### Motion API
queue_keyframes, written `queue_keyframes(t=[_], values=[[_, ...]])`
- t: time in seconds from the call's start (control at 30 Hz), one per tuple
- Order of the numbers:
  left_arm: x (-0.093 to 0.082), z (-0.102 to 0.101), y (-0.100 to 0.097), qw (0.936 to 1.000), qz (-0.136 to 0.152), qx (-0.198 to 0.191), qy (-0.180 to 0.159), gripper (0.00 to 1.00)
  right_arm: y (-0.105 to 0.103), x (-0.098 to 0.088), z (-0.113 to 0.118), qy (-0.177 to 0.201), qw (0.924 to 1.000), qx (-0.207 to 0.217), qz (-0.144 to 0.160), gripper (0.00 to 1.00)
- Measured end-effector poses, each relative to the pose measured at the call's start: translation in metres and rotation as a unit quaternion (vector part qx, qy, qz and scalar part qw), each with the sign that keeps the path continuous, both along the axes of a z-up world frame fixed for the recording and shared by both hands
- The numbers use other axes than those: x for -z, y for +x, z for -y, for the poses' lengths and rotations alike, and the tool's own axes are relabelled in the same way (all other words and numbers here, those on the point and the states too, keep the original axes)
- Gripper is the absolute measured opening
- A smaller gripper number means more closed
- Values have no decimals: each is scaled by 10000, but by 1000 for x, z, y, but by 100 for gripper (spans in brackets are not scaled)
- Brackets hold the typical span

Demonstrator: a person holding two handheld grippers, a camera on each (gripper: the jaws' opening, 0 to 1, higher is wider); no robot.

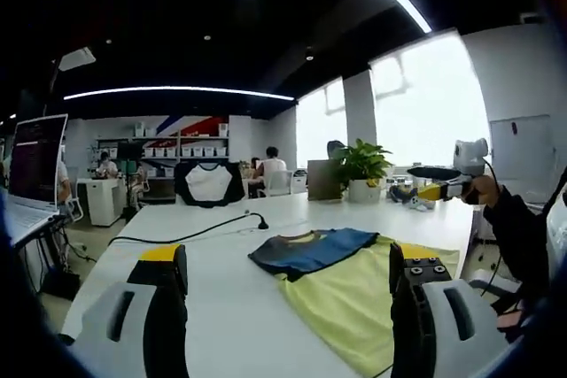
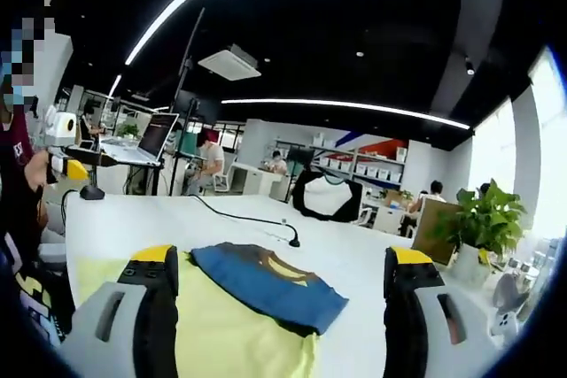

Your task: Fold the garment on the visible template until the final outline fits inside the template.

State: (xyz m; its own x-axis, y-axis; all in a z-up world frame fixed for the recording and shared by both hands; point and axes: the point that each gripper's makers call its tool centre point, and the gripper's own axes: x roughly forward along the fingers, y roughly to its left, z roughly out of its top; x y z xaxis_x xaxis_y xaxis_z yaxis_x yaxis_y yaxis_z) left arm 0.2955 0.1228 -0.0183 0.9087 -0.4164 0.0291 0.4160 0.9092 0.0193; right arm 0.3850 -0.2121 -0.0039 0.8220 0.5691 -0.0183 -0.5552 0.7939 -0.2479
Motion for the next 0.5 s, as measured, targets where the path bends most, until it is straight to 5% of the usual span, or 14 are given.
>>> queue_keyframes(t=[0.2, 0.3, 0.5], values=[[-5, 2, 4, 9999, -92, -67, 56, 100, -13, -5, 21, 166, 9998, 124, 17, 98], [-13, 1, 1, 9998, 78, -94, 172, 100, -20, -7, 28, 126, 9998, 149, 14, 98], [-2, 7, -1, 9994, -79, -45, 330, 100, -35, -2, 40, 92, 9996, 267, 0, 96]])
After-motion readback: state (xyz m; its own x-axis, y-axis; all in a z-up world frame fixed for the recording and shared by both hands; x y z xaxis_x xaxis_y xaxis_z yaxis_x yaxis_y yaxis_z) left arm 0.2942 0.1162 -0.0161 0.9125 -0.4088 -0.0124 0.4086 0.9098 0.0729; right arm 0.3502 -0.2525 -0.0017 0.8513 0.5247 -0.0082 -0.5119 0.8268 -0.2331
